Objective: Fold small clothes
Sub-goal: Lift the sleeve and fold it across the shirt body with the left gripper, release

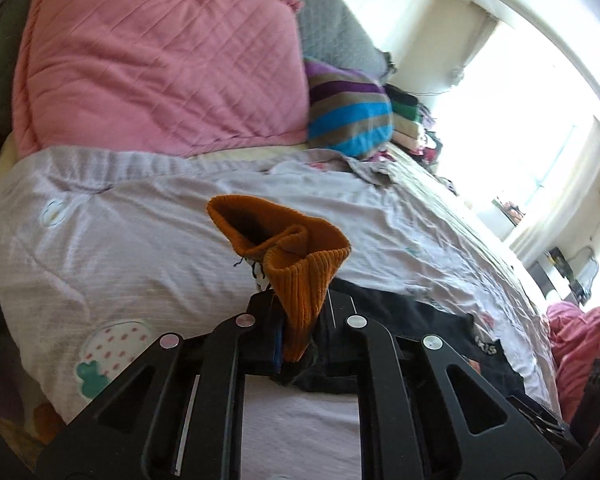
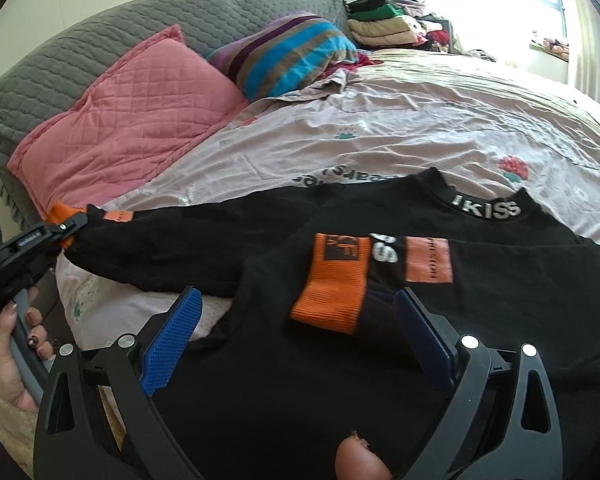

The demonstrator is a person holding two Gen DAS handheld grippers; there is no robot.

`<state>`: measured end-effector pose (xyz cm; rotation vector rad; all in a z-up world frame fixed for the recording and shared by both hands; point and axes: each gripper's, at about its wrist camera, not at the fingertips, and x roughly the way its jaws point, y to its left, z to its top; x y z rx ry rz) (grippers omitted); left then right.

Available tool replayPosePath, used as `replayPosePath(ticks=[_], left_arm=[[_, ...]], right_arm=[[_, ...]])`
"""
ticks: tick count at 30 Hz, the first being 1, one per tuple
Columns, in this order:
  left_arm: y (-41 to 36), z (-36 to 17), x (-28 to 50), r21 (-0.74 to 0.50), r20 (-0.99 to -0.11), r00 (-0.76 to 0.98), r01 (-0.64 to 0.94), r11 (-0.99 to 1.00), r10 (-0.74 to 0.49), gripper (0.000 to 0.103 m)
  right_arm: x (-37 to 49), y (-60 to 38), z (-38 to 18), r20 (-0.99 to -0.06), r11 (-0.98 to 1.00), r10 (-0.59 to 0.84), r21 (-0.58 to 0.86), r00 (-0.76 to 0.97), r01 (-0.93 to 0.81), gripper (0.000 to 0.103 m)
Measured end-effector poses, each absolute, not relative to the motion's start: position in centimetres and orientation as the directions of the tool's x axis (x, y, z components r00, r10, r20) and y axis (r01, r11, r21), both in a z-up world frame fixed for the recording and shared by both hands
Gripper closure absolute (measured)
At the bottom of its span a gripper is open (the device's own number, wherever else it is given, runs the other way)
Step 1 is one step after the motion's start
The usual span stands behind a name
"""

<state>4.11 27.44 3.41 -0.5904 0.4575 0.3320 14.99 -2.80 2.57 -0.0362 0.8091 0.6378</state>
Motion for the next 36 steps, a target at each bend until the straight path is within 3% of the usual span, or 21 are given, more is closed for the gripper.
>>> replayPosePath(ticks=[23, 36], left_arm=[[17.2, 8.0, 6.8, -0.436, -0.439, 0.897, -0.163, 0.885, -0.051, 0.099], [10.5, 7.1, 9.4, -0.425, -0.485, 0.848, -0.015, 0.905, -0.214, 0.1]], right_arm=[[14.5, -10.9, 3.7, -0.661, 0.876, 0.461, 0.232, 0.592, -0.424, 0.007], [15.0, -17.9, 3.9, -0.642, 0.919, 0.394, 0.271, 0.657, -0.286, 0.007]])
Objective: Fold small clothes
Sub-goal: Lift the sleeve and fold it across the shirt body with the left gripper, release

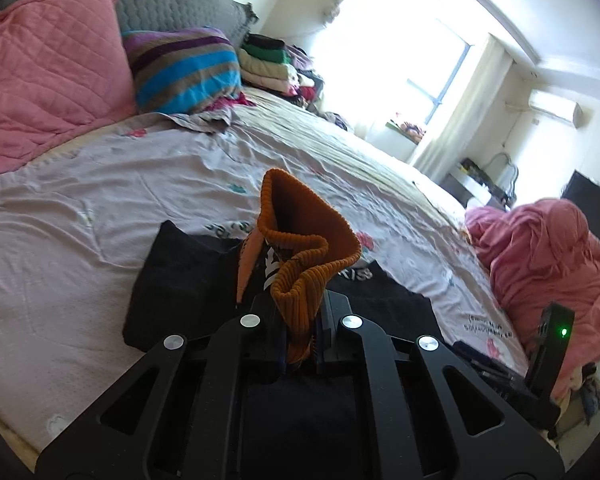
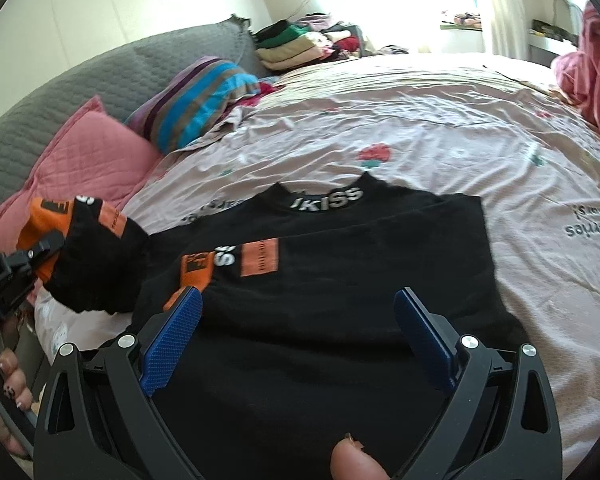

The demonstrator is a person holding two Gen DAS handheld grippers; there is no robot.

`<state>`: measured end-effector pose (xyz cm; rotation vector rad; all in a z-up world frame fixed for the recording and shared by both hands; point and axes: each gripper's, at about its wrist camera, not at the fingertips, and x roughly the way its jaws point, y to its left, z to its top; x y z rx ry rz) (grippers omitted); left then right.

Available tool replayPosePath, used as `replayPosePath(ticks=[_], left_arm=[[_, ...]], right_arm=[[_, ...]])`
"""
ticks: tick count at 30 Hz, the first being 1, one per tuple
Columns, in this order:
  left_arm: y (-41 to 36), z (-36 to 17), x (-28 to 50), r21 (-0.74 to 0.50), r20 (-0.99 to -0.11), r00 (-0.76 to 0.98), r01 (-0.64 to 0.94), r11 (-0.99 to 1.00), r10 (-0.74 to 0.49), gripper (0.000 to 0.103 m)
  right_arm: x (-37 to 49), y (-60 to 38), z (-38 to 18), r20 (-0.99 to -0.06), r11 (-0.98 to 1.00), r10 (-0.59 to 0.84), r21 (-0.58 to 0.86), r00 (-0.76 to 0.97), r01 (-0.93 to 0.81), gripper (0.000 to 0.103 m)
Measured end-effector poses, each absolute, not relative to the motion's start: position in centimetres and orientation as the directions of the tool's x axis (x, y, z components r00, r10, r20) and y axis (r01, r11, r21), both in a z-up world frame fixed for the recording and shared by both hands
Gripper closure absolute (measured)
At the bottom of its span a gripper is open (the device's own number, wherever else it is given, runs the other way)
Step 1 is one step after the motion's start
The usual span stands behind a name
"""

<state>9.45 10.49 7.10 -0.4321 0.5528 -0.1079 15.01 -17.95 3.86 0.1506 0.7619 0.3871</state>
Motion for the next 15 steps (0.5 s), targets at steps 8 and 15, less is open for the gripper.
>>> replayPosePath(ticks=[8, 15], left_arm=[[7.0, 6.0, 11.0, -0.408, -0.528, 0.803, 0.045, 0.912, -0.275, 0.1], [3.8, 4.0, 12.4, -0.384, -0.586, 0.741, 0.101, 0.918, -0.327, 0.1]], right_arm=[[15.3, -21.9, 3.7, -0.635, 0.93, 0.357, 0.308, 0.685, -0.2, 0.007], [15.5, -24.3, 3.5, -0.632, 0.932, 0.336, 0.331, 0.698, -0.149, 0.007]])
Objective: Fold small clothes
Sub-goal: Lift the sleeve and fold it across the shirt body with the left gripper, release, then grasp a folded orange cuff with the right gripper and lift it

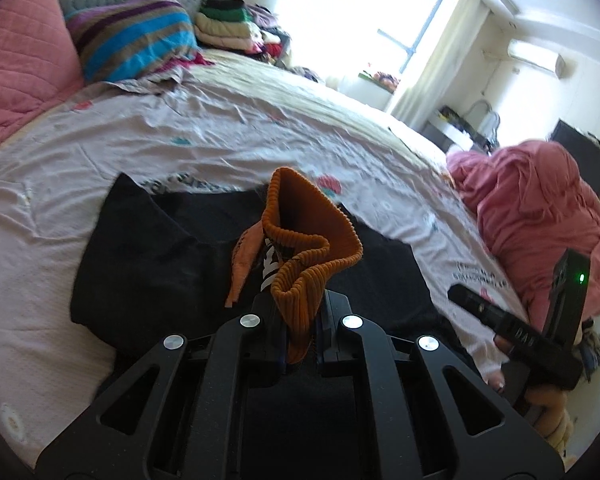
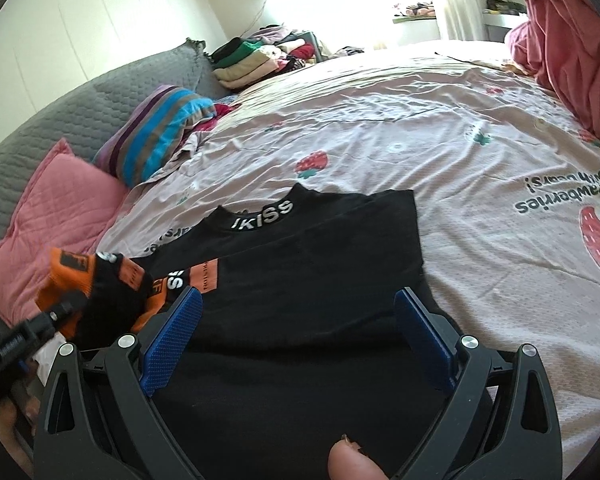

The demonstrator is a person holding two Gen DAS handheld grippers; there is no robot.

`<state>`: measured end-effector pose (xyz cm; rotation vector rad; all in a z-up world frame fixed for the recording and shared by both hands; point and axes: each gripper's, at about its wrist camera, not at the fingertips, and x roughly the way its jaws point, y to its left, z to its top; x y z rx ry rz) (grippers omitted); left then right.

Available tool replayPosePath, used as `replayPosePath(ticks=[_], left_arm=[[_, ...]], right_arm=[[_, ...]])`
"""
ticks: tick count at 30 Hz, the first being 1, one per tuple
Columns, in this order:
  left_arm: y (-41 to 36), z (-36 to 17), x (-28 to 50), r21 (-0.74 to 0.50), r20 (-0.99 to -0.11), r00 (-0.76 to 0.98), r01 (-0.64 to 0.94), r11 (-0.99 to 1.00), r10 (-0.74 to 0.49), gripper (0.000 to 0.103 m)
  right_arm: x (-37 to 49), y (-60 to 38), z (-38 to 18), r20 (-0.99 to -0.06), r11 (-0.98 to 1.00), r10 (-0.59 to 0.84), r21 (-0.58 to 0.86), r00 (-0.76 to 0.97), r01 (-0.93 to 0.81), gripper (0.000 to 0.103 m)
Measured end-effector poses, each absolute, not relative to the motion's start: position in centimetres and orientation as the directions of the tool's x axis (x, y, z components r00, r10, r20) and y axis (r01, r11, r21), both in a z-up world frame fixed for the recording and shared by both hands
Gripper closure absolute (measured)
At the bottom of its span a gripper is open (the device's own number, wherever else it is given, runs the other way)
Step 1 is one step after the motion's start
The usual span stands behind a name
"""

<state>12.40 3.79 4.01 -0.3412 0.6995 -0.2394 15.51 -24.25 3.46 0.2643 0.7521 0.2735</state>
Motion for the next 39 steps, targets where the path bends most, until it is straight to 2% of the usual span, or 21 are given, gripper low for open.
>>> replayPosePath(ticks=[6, 9, 11, 14, 17, 23, 24, 26, 31, 33, 34, 35, 36, 39], left_arm=[[2.0, 1.9, 13.2, -0.389, -0.636, 0.675, 0.137, 0.911, -0.373, 0.093], [1.4, 1.2, 13.3, -0.399, -0.65, 0.648, 0.154, 0.904, -0.397, 0.084], [1.5, 1.1, 13.2, -0.413, -0.651, 0.635, 0.163, 0.896, -0.416, 0.07], [2.1, 1.4, 13.0, -0.453, -0.629, 0.633, 0.172, 0.874, -0.451, 0.058], [3.2, 1.9, 12.7, -0.463, -0.616, 0.653, 0.151, 0.873, -0.44, 0.056], [6.9, 3.0, 11.9, -0.394, -0.629, 0.721, 0.027, 0.919, -0.291, 0.029], [7.3, 3.1, 11.7, -0.381, -0.631, 0.729, 0.006, 0.924, -0.265, 0.025], [8.6, 3.4, 11.3, -0.352, -0.631, 0.751, -0.052, 0.935, -0.195, 0.009], [11.6, 3.8, 10.4, -0.316, -0.636, 0.767, -0.152, 0.936, -0.09, 0.01], [12.7, 3.8, 10.0, -0.321, -0.635, 0.768, -0.174, 0.931, -0.076, 0.01], [13.3, 3.8, 9.9, -0.322, -0.635, 0.769, -0.188, 0.928, -0.065, 0.01], [13.6, 3.7, 9.8, -0.323, -0.636, 0.769, -0.196, 0.926, -0.059, 0.01], [14.1, 3.7, 9.7, -0.327, -0.637, 0.769, -0.204, 0.923, -0.056, 0.01], [15.0, 3.7, 9.3, -0.336, -0.634, 0.772, -0.222, 0.915, -0.045, 0.01]], right_arm=[[15.6, -25.0, 3.1, -0.638, 0.93, 0.332, 0.346, 0.695, -0.127, 0.007], [15.6, -25.0, 2.9, -0.643, 0.927, 0.336, 0.354, 0.688, -0.122, 0.007], [15.8, -24.8, 2.8, -0.647, 0.925, 0.343, 0.359, 0.681, -0.125, 0.007], [15.9, -24.4, 2.7, -0.653, 0.924, 0.349, 0.357, 0.672, -0.134, 0.007], [15.9, -23.7, 2.5, -0.66, 0.921, 0.365, 0.358, 0.657, -0.152, 0.007], [15.8, -19.7, 0.7, -0.72, 0.905, 0.425, 0.343, 0.548, -0.252, 0.009], [15.8, -19.0, 0.3, -0.729, 0.899, 0.437, 0.349, 0.526, -0.263, 0.016], [15.9, -17.3, -0.6, -0.75, 0.882, 0.468, 0.37, 0.466, -0.29, 0.023], [16.0, -13.7, -2.6, -0.781, 0.87, 0.484, 0.384, 0.394, -0.309, 0.038], [15.9, -12.6, -2.4, -0.776, 0.867, 0.486, 0.372, 0.401, -0.332, 0.063], [15.9, -12.2, -2.0, -0.773, 0.865, 0.485, 0.358, 0.409, -0.351, 0.068], [15.8, -11.8, -1.7, -0.768, 0.861, 0.488, 0.346, 0.415, -0.373, 0.086], [15.9, -11.3, -1.0, -0.759, 0.856, 0.491, 0.329, 0.428, -0.398, 0.094], [16.1, -10.8, 1.1, -0.724, 0.848, 0.5, 0.299, 0.475, -0.437, 0.094]])
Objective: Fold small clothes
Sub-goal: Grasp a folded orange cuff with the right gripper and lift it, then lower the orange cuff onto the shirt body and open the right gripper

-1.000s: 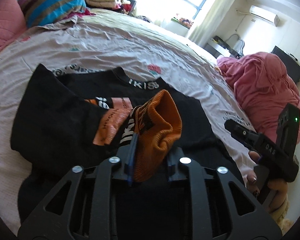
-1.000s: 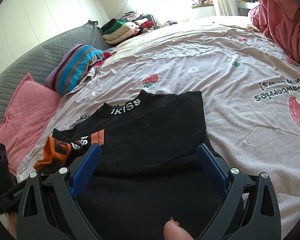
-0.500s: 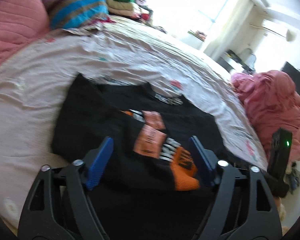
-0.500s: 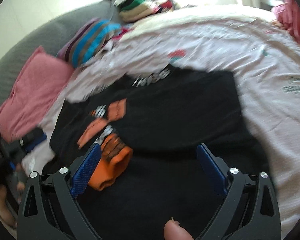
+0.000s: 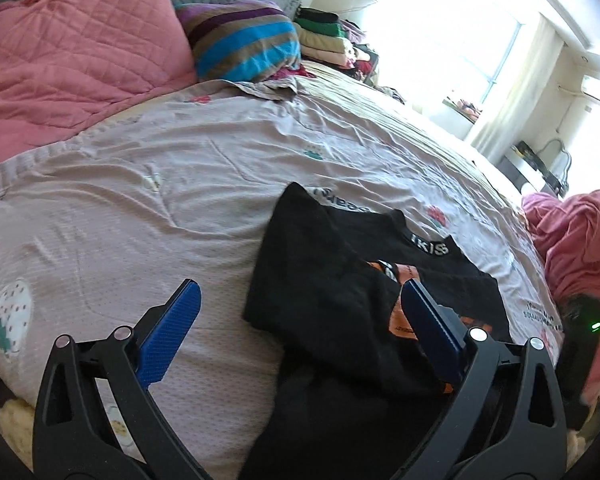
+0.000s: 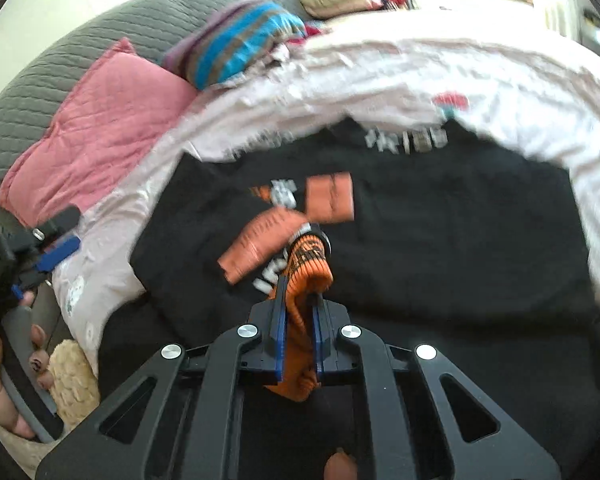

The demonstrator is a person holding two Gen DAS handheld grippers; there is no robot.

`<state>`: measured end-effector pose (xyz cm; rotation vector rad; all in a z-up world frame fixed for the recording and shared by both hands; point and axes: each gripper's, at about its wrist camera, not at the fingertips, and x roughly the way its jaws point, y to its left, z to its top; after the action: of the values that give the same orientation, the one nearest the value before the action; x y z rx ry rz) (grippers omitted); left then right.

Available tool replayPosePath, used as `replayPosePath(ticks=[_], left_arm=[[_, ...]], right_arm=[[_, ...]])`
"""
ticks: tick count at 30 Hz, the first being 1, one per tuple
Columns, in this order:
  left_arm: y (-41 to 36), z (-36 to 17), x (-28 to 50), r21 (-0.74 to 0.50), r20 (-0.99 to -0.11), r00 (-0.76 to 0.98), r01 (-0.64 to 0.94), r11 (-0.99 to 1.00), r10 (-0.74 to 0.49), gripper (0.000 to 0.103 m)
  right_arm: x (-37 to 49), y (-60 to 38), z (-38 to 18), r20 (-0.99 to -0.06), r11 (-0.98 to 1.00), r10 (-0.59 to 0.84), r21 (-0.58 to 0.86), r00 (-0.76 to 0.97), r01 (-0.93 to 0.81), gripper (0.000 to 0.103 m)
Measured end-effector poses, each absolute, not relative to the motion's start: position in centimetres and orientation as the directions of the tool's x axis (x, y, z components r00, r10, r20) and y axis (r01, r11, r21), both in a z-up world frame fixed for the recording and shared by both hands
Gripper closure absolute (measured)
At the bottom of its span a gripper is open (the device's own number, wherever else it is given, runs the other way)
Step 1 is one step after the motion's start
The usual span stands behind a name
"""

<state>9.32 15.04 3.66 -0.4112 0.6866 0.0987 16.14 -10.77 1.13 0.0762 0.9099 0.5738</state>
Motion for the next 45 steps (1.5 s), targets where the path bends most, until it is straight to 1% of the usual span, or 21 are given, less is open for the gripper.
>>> replayPosePath(ticks=[8, 11, 14, 20, 27, 31, 36, 45], left_arm=[[16.5, 3.5, 8.9, -0.339, -0.643, 0.766, -0.26, 0.904, -0.021, 0.01], [16.5, 3.6, 8.8, -0.334, -0.644, 0.765, -0.259, 0.906, -0.019, 0.01], [16.5, 3.6, 8.8, -0.333, -0.643, 0.765, -0.256, 0.907, -0.02, 0.009], [15.6, 3.6, 9.4, -0.315, -0.653, 0.757, -0.232, 0.92, -0.033, 0.01], [13.7, 3.8, 10.8, -0.285, -0.656, 0.753, -0.188, 0.94, -0.048, 0.01], [11.6, 3.8, 12.4, -0.243, -0.672, 0.738, -0.141, 0.96, -0.061, 0.01], [9.6, 3.4, 13.7, -0.226, -0.684, 0.725, -0.097, 0.969, -0.087, 0.01], [8.2, 2.6, 15.3, -0.211, -0.705, 0.702, -0.073, 0.975, -0.1, 0.01]], right_arm=[[17.7, -11.4, 7.6, -0.61, 0.841, 0.509, 0.2, 0.607, -0.503, 0.094], [18.5, -12.8, 9.3, -0.566, 0.869, 0.462, 0.134, 0.683, -0.476, 0.095], [19.1, -14.3, 9.5, -0.554, 0.892, 0.418, 0.097, 0.72, -0.442, 0.095], [20.0, -16.5, 7.8, -0.572, 0.925, 0.333, 0.044, 0.75, -0.377, 0.095], [20.6, -18.8, 5.6, -0.598, 0.947, 0.284, 0.054, 0.75, -0.316, 0.095], [20.6, -19.5, 4.8, -0.613, 0.952, 0.271, 0.058, 0.742, -0.3, 0.095], [20.7, -19.8, 4.1, -0.626, 0.954, 0.267, 0.066, 0.733, -0.291, 0.095], [20.9, -20.3, 3.4, -0.641, 0.958, 0.262, 0.082, 0.722, -0.275, 0.094]])
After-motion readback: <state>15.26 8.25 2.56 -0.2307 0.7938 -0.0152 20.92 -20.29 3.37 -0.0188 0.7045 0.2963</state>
